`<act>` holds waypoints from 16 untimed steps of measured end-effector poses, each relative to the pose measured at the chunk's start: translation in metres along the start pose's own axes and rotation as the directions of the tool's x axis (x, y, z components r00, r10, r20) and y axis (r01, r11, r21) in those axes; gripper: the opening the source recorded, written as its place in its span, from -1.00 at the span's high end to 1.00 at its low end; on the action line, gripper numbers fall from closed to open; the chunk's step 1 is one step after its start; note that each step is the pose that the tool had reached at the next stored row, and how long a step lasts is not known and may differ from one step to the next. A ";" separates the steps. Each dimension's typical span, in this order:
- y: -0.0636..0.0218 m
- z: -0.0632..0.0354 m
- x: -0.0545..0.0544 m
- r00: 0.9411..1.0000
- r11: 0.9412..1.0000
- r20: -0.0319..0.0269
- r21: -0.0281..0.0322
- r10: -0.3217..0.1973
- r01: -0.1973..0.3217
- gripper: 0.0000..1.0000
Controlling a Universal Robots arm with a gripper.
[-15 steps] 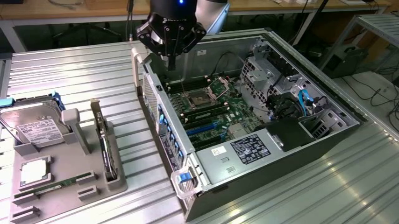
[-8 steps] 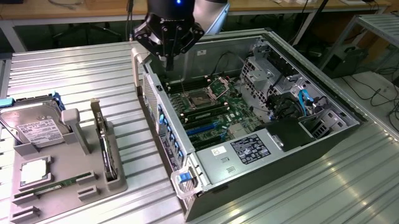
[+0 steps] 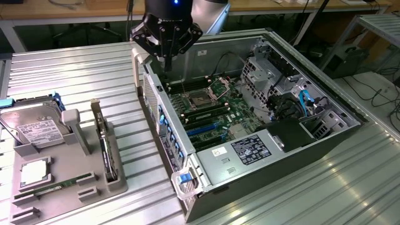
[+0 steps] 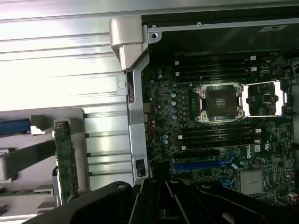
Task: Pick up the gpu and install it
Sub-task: 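Reach for the gpu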
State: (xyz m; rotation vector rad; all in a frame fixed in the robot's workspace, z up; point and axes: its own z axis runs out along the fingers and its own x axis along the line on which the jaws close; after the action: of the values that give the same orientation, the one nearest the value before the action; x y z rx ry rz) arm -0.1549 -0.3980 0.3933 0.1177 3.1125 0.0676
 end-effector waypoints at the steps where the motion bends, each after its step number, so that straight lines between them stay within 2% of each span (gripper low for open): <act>1: 0.0000 0.0000 0.000 1.000 1.000 0.000 0.000 0.000 0.000 0.79; 16: -0.0011 -0.0003 0.012 1.000 1.000 0.000 0.000 0.000 0.000 0.79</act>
State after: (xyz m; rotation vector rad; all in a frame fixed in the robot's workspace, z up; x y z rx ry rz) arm -0.1666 -0.3982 0.3933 0.1171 3.1125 0.0677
